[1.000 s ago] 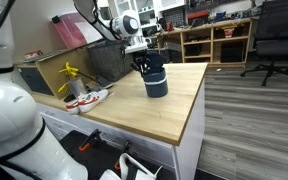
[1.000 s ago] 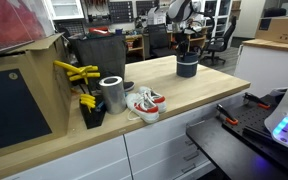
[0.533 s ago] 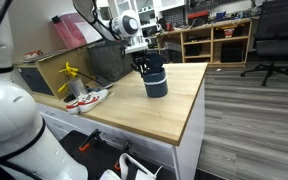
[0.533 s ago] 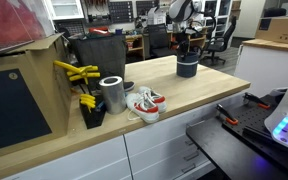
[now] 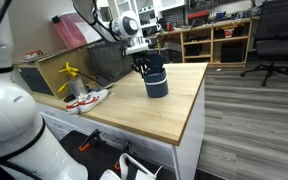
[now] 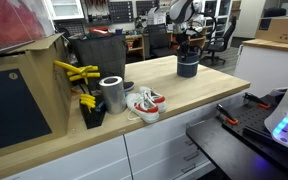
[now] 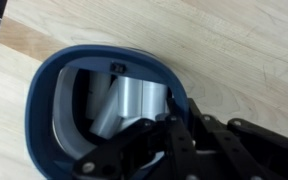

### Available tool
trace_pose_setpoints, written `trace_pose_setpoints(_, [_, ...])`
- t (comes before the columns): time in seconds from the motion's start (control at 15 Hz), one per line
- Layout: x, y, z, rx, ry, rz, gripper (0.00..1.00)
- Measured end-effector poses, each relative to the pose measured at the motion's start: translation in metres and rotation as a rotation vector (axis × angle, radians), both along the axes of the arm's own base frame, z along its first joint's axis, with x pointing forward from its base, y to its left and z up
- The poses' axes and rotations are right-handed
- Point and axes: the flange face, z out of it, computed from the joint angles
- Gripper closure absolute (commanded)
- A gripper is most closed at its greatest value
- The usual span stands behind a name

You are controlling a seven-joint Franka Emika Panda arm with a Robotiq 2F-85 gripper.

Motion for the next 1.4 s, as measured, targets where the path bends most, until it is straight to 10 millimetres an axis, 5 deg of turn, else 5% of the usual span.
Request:
trace_pose_setpoints(0.27, [-0.003,-0.002,-0.003,-0.002,0.007,-0.001,0.45])
trace_pose_setpoints(0.67, [-0.003,-0.002,0.0,-0.002,-0.003,-0.002,0.0])
trace_pose_setpoints(1.4, [-0.02,-0.012,0.053,-0.18,-0.134,0.011,0.0])
